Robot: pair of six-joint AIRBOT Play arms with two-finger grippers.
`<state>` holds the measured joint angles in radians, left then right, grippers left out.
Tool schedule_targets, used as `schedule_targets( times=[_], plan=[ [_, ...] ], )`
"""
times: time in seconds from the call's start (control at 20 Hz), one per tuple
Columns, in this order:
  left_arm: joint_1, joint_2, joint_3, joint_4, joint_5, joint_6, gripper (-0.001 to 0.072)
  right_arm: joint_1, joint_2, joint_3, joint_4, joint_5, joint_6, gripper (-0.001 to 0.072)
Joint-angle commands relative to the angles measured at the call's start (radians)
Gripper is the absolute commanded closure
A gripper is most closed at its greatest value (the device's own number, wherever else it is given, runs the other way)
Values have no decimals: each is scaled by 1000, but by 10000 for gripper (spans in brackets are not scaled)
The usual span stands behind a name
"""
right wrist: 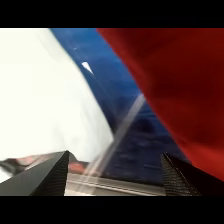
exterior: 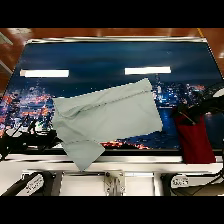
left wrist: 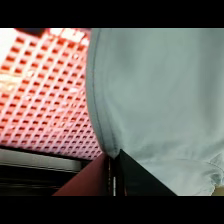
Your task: Fold the shirts.
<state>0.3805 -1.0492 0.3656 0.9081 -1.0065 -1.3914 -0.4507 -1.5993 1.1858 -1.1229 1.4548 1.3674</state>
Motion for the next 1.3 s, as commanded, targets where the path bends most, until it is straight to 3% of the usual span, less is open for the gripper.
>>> schedule_targets(
  times=[0.0, 0.25, 0.4, 0.45, 0.5, 0.55, 0.65, 0.75, 0.9, 1.05, 1.1, 1.15, 1.25],
  plan=[
    [0, 1, 3, -23, -28, 46, 671, 0, 0, -121, 89, -82, -24, 32],
    [-1, 8, 29, -24, -56, 48, 671, 23, 0, -228, 128, -114, -68, 33],
    [0, 18, 67, -24, -84, 48, 671, 121, 0, -261, 127, -217, -70, 39],
    [0, 22, 86, -23, -98, 48, 671, 152, 0, -260, 141, -248, -71, 199],
    [0, 25, 107, -23, -106, 48, 671, 180, 1, -258, 169, -261, -72, 525],
    [0, 33, 136, -23, -121, 48, 671, 200, 4, -251, 201, -253, -86, 647],
    [0, 66, 227, -22, -151, 47, 673, 231, 43, -192, 235, -205, -162, 652],
    [0, 134, 386, -23, -169, 28, 673, 236, 142, -74, 230, -177, -166, 652],
    [0, 252, 766, -27, -137, 4, 672, 210, 350, 226, 223, -203, -222, 652],
    [0, 317, 1220, -24, 12, -2, 672, 183, 536, 549, 163, -356, -182, 652],
    [0, 323, 1341, -16, 48, -46, 672, 180, 588, 640, 115, -406, -146, 652],
    [0, 327, 1453, -5, 69, -98, 672, 180, 632, 709, 68, -434, -123, 652],
    [0, 331, 1614, 24, 61, -114, 672, 180, 715, 796, 1, -456, -103, 652]
  ],
)
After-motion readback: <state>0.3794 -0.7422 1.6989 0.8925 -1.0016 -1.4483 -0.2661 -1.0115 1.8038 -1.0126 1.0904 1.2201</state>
